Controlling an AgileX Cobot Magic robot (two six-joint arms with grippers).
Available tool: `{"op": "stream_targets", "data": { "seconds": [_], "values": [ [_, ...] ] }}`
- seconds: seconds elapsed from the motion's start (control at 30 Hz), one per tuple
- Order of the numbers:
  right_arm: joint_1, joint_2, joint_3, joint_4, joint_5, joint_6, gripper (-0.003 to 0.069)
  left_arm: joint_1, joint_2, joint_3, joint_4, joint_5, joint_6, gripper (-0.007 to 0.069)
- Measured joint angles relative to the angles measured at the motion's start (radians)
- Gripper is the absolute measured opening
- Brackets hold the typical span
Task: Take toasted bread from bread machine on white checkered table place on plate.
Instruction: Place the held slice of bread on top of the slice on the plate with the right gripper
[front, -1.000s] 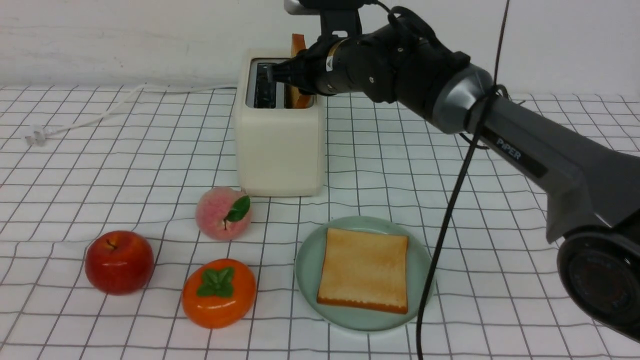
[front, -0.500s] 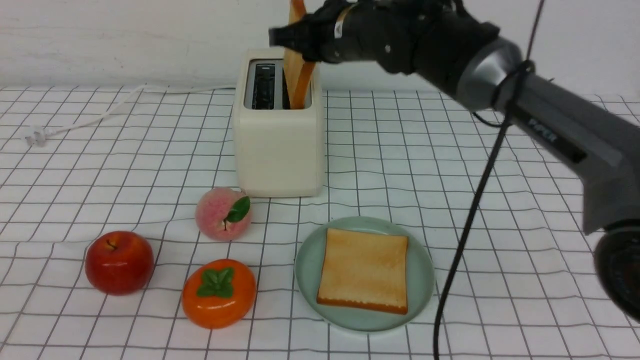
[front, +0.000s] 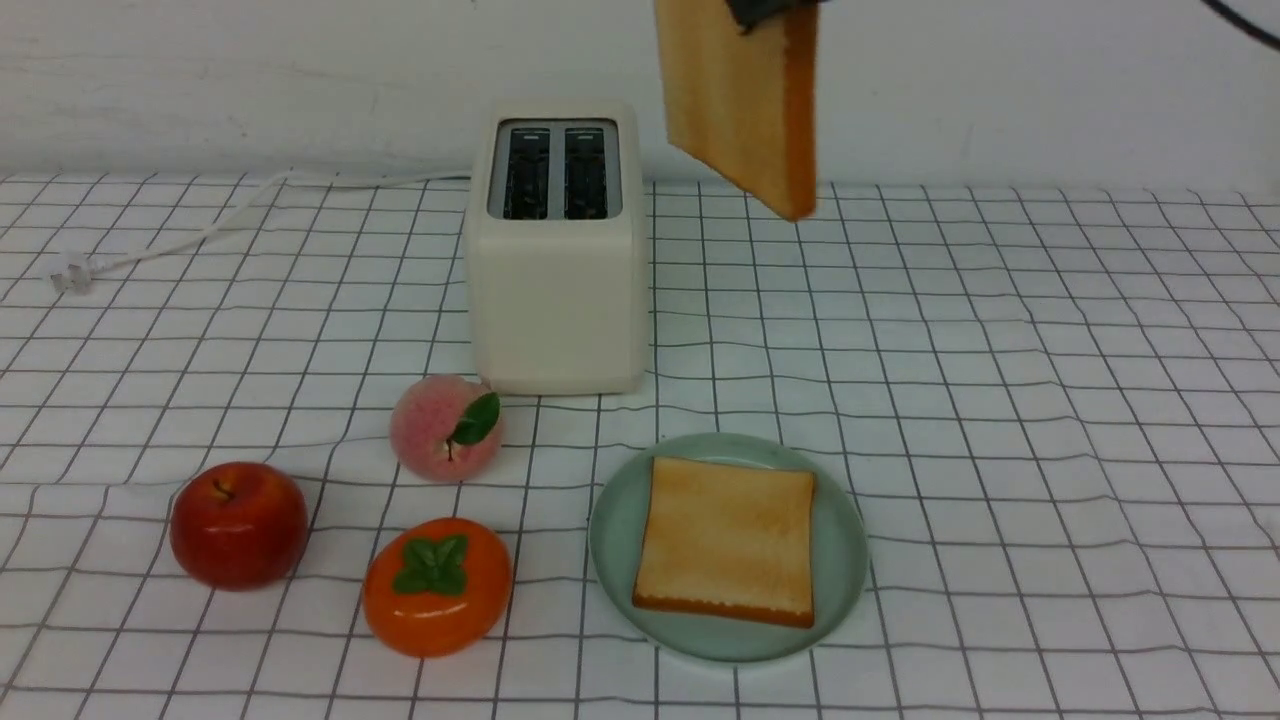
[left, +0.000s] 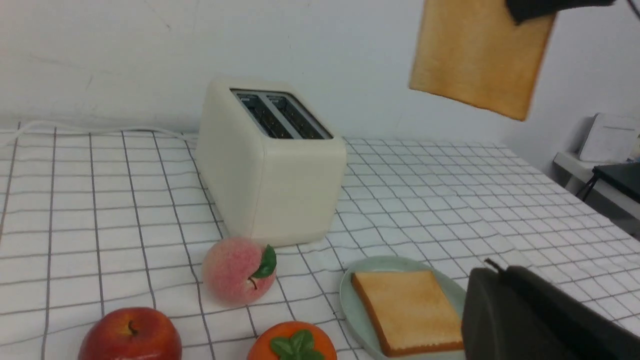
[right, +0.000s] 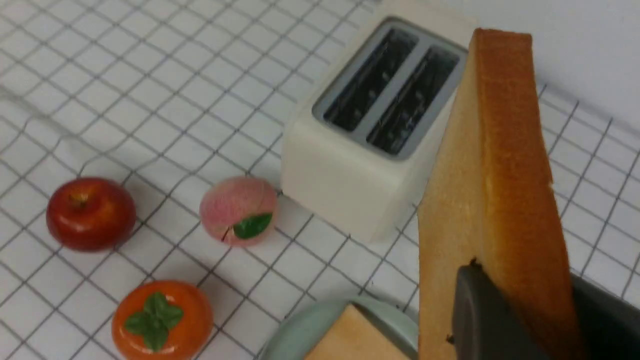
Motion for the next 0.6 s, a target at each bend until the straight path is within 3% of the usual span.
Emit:
{"op": "stream_targets", "data": {
  "seconds": [0.17, 0.37, 0.4, 0.5, 0.6],
  "values": [
    [-0.002, -0.136, 0.15, 0.0, 0.008, 0.0, 0.0125, 0.0, 0.0, 0.002, 0.0, 0.035, 0.0, -0.0013],
    [-0.003, -0.378, 0.616, 0.018, -0.041, 0.089, 0.0125, 0.0, 0.001, 0.002, -0.056, 0.095, 0.072, -0.0013],
    [-0.016, -0.426, 0.757, 0.057, -0.13, 0.107, 0.0125, 0.0, 0.012, 0.002, -0.113, 0.146, 0.138, -0.0013],
    [-0.049, -0.439, 0.874, 0.161, -0.236, 0.094, 0.0125, 0.0, 0.044, 0.002, -0.19, 0.208, 0.236, -0.0013],
    [-0.145, -0.421, 0.989, 0.411, -0.352, -0.051, 0.0125, 0.0, 0.092, 0.003, -0.279, 0.277, 0.34, -0.0013]
  ]
}}
